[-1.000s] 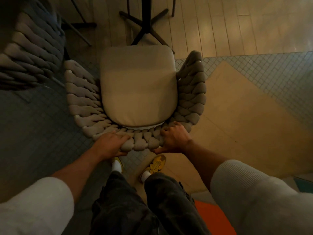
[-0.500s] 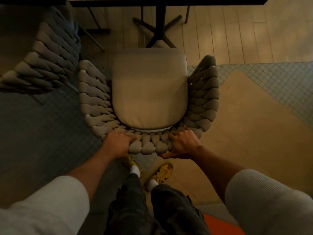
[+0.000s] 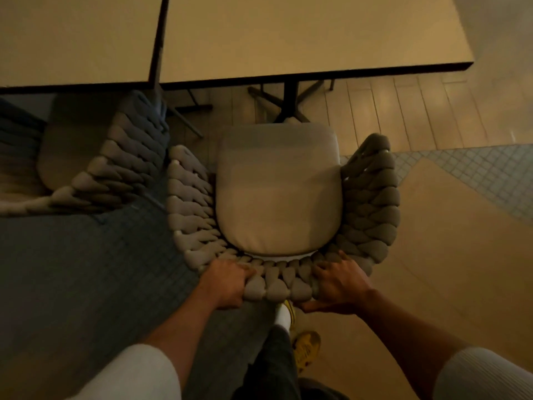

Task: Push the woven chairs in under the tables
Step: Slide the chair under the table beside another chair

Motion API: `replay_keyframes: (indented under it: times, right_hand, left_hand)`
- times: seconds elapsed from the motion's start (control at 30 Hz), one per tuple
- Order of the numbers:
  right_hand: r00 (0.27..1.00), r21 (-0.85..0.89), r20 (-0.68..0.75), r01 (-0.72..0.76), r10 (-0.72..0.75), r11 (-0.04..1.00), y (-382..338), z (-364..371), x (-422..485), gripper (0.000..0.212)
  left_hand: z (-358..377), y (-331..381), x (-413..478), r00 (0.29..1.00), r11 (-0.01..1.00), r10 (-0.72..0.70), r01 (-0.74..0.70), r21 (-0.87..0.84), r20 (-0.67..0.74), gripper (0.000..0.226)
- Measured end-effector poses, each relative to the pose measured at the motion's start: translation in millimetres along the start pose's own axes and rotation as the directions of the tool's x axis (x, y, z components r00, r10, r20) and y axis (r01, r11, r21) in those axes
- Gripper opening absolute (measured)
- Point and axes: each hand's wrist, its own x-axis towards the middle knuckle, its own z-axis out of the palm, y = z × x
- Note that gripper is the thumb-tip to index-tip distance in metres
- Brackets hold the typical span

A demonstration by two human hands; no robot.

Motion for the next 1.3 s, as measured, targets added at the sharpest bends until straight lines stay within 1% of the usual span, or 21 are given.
replay_keyframes:
  times: [0.2,0.33,0.43,0.53,0.6,0.73,0.83,0.97,1.1,1.3]
  right_hand:
    - [0.999,-0.019,0.034,0.025,-0.024,1.0,20.2,-22.4,27.3,0.102]
    - [0.999,-0.048,0.016,0.039,-0.039,0.998,34.6,-29.2,44.3,0.103]
    - [0.999,-0.053,0.031,0.045,-0.044,0.998,44.8,-36.2,60.6,0.101]
    - [0.998,-0.056,0.011,0.054,-0.054,0.997,55.1,-49.2,75.7,0.1]
    - [0.999,-0.046,0.01,0.054,-0.053,0.997,60.2,-57.5,83.9,0.102]
    - [0.998,-0.023,-0.04,0.056,-0.057,0.998,67.9,-69.8,96.8,0.102]
    - [0.995,-0.014,-0.075,0.065,-0.066,0.998,73.8,-74.5,105.2,0.102]
    - [0.995,0.025,-0.09,0.041,-0.038,0.999,80.4,-85.5,116.7,0.101]
    - [0.995,0.028,-0.088,0.039,-0.037,0.999,87.6,-95.1,128.7,0.101]
    - [0.996,0.057,-0.086,0.026,-0.021,0.998,86.6,-95.3,129.2,0.105]
  left_hand:
    - [-22.3,-19.4,21.2,0.999,0.999,0.032,-0.032,0.003,-0.01,0.076]
    - [-35.9,-30.7,35.5,0.998,0.999,0.05,-0.05,0.008,-0.03,0.069]
    - [-46.8,-42.8,47.1,0.997,0.998,0.057,-0.057,0.007,-0.058,0.069]
    - [-57.5,-55.2,59.9,0.995,0.998,0.069,-0.069,-0.005,-0.067,0.067]
    - [-64.5,-64.5,68.9,0.996,0.997,0.069,-0.07,-0.016,-0.06,0.069]
    - [-69.9,-78.1,82.9,0.996,0.997,0.077,-0.078,-0.025,-0.05,0.073]
    - [-74.6,-88.4,91.5,0.993,0.995,0.095,-0.098,-0.03,-0.076,0.076]
    - [-87.8,-101.1,102.2,0.99,0.994,0.101,-0.104,-0.023,-0.1,0.068]
    - [-101.2,-111.2,109.9,0.991,0.995,0.099,-0.101,-0.019,-0.092,0.066]
    - [-105.3,-114.3,111.8,0.987,0.99,0.141,-0.143,-0.013,-0.08,0.064]
